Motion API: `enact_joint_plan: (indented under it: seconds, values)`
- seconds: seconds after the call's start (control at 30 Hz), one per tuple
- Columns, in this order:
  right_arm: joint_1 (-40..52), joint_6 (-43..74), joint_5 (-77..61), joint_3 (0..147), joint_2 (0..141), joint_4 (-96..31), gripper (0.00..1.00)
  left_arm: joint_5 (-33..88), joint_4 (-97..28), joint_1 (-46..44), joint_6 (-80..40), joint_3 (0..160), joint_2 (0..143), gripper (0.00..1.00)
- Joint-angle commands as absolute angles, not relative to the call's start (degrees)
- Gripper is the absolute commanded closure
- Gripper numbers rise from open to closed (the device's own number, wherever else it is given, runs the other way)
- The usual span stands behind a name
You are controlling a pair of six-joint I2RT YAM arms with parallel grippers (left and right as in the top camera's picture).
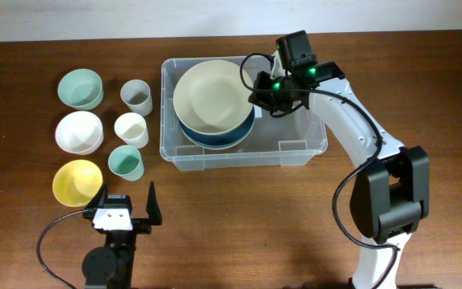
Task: Pack container
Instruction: 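Lower the beige bowl onto the teal plate and open the right gripper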
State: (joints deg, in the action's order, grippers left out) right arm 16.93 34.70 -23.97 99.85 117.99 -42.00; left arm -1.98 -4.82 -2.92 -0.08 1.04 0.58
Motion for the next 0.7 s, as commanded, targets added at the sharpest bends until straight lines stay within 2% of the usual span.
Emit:
enact_joint_plan:
  seconds: [0.0,0.67]
  values:
    - [17.4,34.9,-23.3,100.4,118.6,-42.0,0.92,-2.6,-4.5,-2.7,-0.6,0.5,0.3,0.00]
    - [18.8,34.9,-23.3,100.4,118.7,-42.8,0.89,-2.6,-4.5,-2.7,-0.6,0.5,0.3,0.00]
